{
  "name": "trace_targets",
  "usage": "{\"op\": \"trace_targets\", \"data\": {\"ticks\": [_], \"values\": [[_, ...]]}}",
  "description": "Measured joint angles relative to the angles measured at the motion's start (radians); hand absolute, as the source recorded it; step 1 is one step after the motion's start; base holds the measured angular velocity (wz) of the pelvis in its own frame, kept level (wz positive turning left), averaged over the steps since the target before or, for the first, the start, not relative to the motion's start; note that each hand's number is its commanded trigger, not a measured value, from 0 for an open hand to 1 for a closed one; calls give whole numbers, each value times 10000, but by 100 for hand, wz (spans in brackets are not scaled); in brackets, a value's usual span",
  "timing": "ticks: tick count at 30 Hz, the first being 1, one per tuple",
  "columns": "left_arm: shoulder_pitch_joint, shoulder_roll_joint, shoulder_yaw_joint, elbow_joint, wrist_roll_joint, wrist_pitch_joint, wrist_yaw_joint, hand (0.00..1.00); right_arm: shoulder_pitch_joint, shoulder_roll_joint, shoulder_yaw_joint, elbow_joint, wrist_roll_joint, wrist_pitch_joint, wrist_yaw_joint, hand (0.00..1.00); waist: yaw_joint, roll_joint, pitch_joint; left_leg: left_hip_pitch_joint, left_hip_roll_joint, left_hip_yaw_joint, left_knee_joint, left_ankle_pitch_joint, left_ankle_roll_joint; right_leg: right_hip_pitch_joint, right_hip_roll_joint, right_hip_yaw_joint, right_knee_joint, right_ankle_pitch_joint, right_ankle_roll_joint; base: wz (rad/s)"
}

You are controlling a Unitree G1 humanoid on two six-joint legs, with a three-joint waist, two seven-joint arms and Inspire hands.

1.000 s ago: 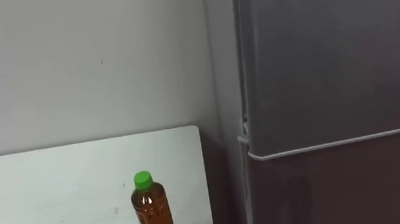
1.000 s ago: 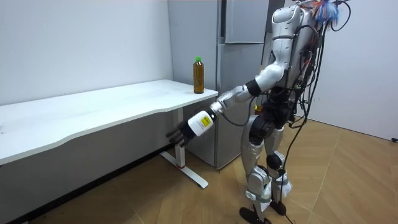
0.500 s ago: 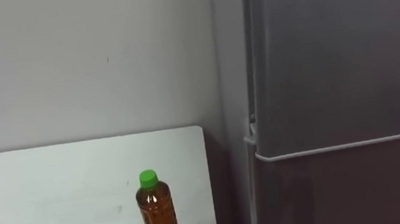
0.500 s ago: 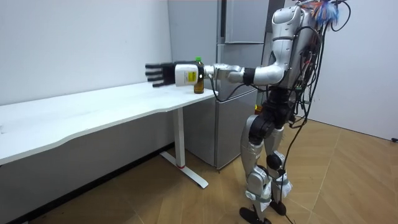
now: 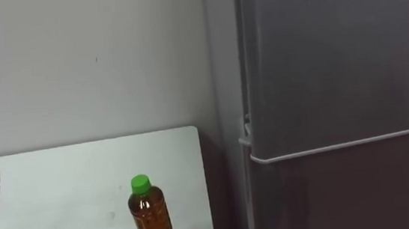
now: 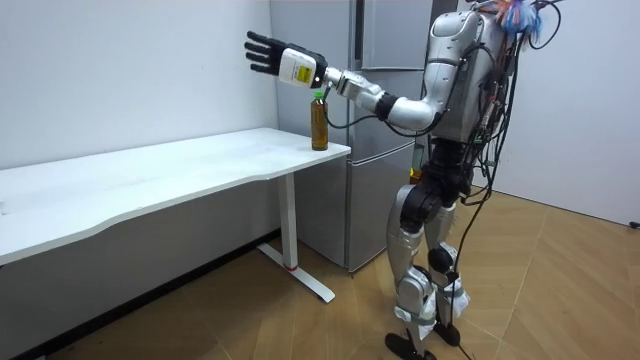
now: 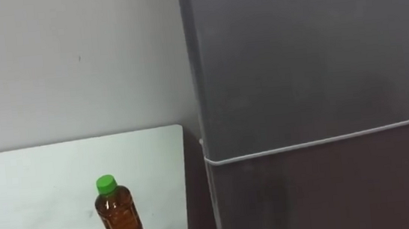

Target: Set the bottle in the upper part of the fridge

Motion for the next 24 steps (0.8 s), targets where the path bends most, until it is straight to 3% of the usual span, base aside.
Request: {"op": "trace_targets", "data": {"ticks": [7,15,24], "values": [[-587,-60,-821,-912,-46,330,-1446,0,-48,24,25,29,-27,16,-83,0,-329,6,-51,-135,5,34,39,6,-1,-169,-48,-5,14,-6,2,0],[-1282,-66,-1606,-992,-42,573,-2524,0,-193,4,20,136,-49,28,62,0,-590,-12,-67,-137,1,26,66,6,1,-172,-53,-4,22,-5,3,1],[-1310,-83,-2169,-891,-55,1155,-3427,0,-651,-2,85,662,-40,238,96,0,-975,85,-61,-144,12,63,49,5,1,-156,6,6,18,-5,3,0]]}}
